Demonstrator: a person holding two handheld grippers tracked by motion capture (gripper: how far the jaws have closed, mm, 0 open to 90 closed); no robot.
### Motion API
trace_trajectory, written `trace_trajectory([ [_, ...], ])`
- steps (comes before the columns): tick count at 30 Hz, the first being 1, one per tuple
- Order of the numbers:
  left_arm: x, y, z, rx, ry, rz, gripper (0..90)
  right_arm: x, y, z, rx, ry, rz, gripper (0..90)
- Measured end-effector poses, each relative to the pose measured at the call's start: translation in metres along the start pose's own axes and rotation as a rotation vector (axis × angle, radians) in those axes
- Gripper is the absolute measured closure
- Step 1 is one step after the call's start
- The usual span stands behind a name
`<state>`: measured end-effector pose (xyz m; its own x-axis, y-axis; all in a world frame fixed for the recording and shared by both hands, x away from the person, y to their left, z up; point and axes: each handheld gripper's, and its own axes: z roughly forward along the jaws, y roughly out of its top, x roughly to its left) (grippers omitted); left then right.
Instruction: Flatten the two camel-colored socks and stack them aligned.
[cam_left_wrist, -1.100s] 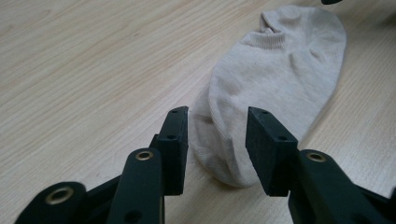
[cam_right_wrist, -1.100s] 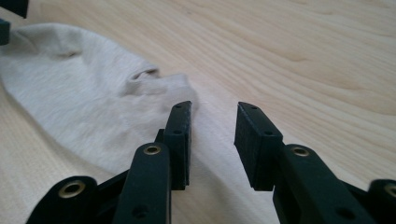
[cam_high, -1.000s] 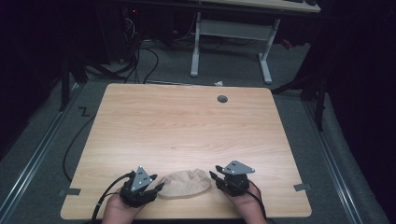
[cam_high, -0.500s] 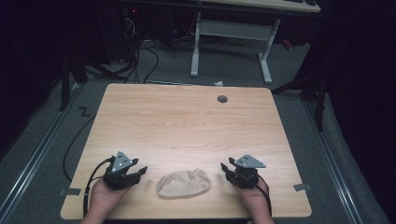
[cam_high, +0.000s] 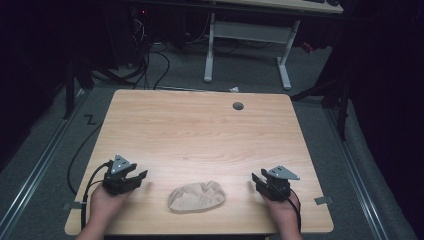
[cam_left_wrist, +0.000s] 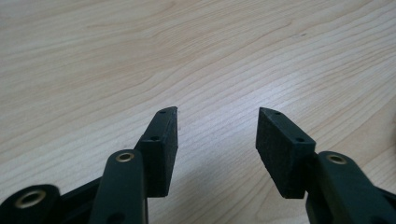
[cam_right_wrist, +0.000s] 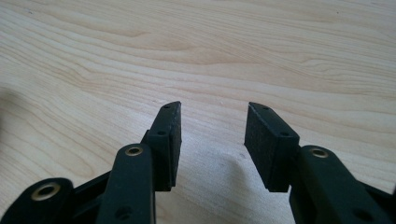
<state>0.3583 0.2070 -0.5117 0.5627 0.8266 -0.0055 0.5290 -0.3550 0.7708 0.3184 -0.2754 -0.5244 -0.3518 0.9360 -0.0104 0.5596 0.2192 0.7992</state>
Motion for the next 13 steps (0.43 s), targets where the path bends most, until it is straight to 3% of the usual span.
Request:
trace_trajectory([
  [4,0.0,-0.001,0.003,0.019,-0.013,0.003,49.0,0.002,0.001,0.001,0.006,-0.005,-0.003,56.0],
  [13,-0.007,0.0,-0.005,-0.004,-0.02,0.028,48.9,0.012,0.004,-0.001,0.0,0.003,-0.041,55.5],
])
